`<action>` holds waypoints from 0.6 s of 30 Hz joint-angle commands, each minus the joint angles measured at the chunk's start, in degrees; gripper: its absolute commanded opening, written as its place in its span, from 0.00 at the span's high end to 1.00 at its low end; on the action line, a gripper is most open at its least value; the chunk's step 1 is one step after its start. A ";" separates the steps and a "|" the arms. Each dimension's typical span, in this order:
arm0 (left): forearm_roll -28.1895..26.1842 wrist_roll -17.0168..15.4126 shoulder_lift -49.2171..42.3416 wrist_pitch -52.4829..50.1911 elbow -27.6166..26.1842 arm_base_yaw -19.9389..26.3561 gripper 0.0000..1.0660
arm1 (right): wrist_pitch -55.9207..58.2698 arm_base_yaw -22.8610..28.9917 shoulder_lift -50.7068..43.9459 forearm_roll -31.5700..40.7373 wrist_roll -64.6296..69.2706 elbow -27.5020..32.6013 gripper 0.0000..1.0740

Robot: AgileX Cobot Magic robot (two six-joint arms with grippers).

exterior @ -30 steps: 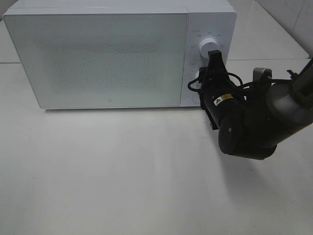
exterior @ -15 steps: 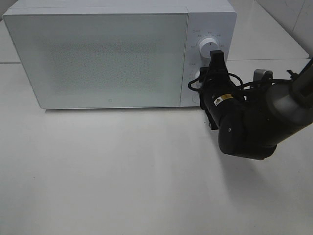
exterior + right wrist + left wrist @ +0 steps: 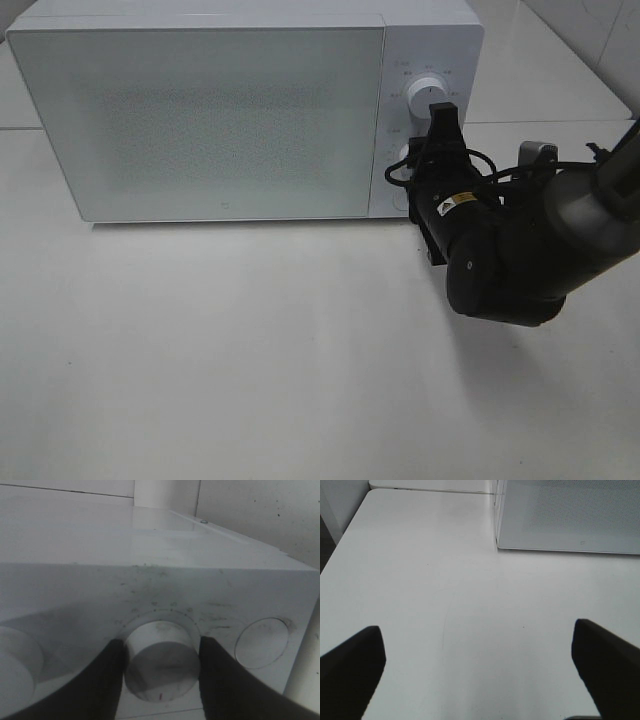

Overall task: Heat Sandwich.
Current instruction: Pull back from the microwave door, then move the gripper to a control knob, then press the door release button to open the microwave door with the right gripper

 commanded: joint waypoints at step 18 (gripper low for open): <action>-0.46 0.11 -0.92 0.06 0.11 0.11 0.10 | -5.16 -0.46 -0.69 2.52 0.52 -0.34 0.30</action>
